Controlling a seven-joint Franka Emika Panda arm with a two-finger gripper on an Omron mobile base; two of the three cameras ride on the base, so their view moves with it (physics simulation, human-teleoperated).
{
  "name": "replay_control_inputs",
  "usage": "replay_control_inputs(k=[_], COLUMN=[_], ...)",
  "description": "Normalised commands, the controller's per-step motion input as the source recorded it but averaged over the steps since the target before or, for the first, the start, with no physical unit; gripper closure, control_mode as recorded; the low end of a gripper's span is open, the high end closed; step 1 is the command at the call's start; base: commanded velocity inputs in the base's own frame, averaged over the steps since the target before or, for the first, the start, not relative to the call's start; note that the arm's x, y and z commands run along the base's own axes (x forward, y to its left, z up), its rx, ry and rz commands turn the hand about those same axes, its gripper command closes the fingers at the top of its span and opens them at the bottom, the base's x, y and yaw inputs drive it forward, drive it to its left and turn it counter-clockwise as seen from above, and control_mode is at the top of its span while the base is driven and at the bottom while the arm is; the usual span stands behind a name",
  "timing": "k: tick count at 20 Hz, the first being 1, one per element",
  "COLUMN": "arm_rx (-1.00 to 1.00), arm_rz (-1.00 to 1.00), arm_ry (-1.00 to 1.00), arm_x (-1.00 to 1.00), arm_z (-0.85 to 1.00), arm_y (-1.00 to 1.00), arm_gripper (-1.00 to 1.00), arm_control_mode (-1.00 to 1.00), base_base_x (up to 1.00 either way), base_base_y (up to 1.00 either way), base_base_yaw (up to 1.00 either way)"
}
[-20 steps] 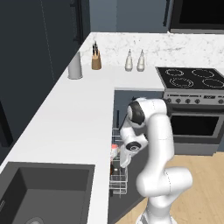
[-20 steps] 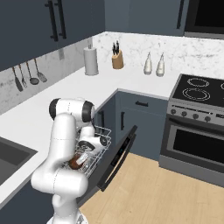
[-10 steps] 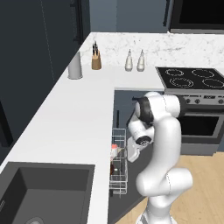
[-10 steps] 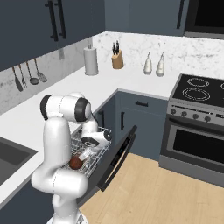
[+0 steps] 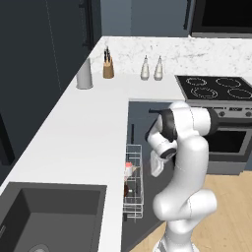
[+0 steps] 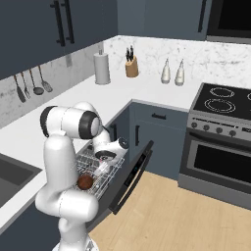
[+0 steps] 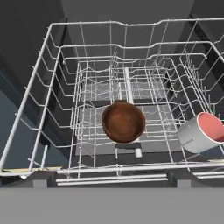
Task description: Pick up the cup and bowl from the counter, place them in the dishwasher, and close the dishwasher door.
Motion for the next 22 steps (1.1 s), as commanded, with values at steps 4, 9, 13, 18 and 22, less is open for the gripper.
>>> replay_control_inputs(k=[4, 9, 13, 18, 22], arm_rx=[-0.13, -0.13, -0.1, -0.05, 0.0], arm_rz=[0.0, 0.0, 0.03, 0.05, 0.04], arm_ry=[0.0, 0.0, 0.0, 0.0, 0.0], arm_x=[0.0, 0.0, 0.13, 0.22, 0.4], arm_z=[0.0, -0.18, -0.51, -0.52, -0.41], arm_y=[-0.36, -0.06, 0.0, 0.0, 0.0], arm_gripper=[-1.0, -1.0, -1.0, -1.0, -1.0], arm_control_mode=[-1.0, -1.0, -1.0, -1.0, -1.0], base_base_x=[0.0, 0.0, 0.0, 0.0, 0.0], base_base_y=[0.0, 0.0, 0.0, 0.0, 0.0], base_base_yaw=[0.0, 0.0, 0.0, 0.0, 0.0])
